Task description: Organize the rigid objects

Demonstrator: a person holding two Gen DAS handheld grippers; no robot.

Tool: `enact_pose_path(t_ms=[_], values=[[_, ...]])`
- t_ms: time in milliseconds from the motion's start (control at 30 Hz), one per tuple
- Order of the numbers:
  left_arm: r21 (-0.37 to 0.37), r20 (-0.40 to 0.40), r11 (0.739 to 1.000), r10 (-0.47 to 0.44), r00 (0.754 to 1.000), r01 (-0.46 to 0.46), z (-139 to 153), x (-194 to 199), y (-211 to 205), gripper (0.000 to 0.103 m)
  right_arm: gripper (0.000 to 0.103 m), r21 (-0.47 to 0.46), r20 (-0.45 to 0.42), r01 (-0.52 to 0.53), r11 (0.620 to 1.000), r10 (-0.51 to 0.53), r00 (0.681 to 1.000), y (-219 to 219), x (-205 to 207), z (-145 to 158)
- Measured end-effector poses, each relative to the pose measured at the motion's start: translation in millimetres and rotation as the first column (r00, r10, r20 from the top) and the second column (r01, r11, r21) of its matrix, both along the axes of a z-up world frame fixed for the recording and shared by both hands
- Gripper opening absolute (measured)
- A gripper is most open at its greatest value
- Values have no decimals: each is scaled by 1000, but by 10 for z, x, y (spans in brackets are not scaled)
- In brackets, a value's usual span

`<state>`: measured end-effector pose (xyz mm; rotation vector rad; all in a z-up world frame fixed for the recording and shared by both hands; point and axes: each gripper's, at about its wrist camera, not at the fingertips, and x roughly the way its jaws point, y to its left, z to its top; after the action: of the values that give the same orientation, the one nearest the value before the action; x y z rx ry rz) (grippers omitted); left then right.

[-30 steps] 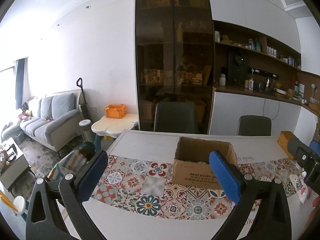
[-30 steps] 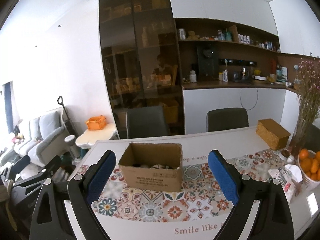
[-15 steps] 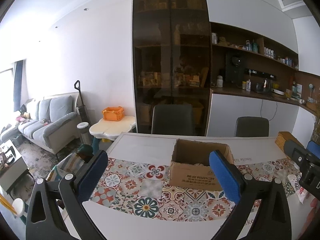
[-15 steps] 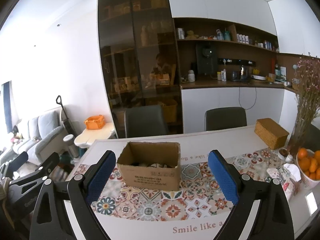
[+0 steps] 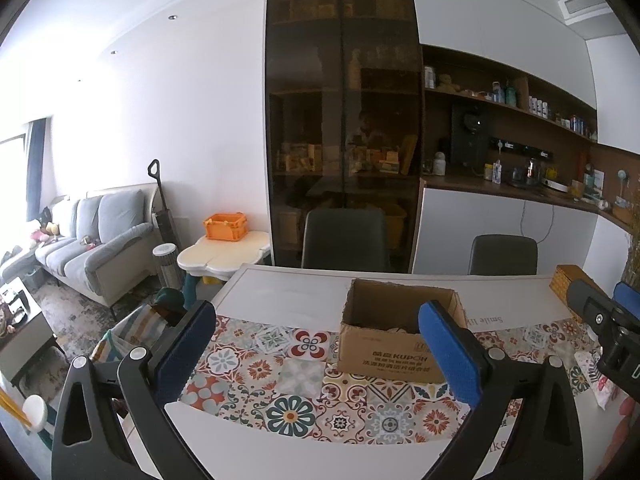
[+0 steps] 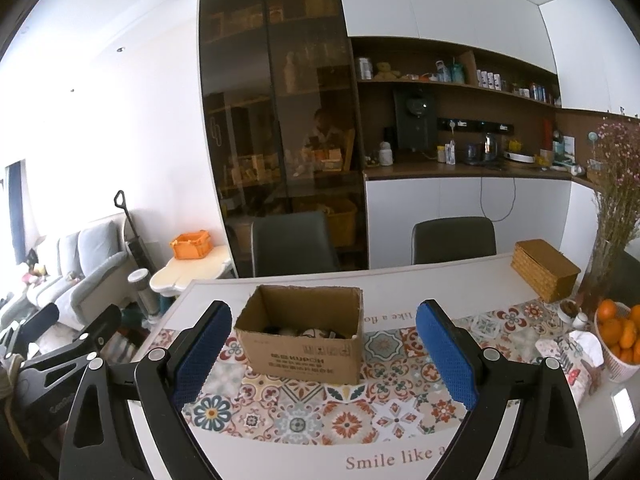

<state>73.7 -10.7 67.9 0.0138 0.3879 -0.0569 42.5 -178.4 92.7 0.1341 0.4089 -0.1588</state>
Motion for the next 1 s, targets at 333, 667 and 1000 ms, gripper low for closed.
enact_pose_path(t_ms=[333,667,1000], values=[[1,0,1000,-4,1000,4,4,11,-13,103,94,0,-3,-1,1000,1,1000,-1,12,1],[0,0,1000,-3,1000,3,4,28,-28,103,94,-1,0,-2,1000,2,1000,-5,16,1],[-3,1,1000,-4,1000,4,1,19,-27,103,94,-1,-2,0,1000,0,1000,-1,15,1]])
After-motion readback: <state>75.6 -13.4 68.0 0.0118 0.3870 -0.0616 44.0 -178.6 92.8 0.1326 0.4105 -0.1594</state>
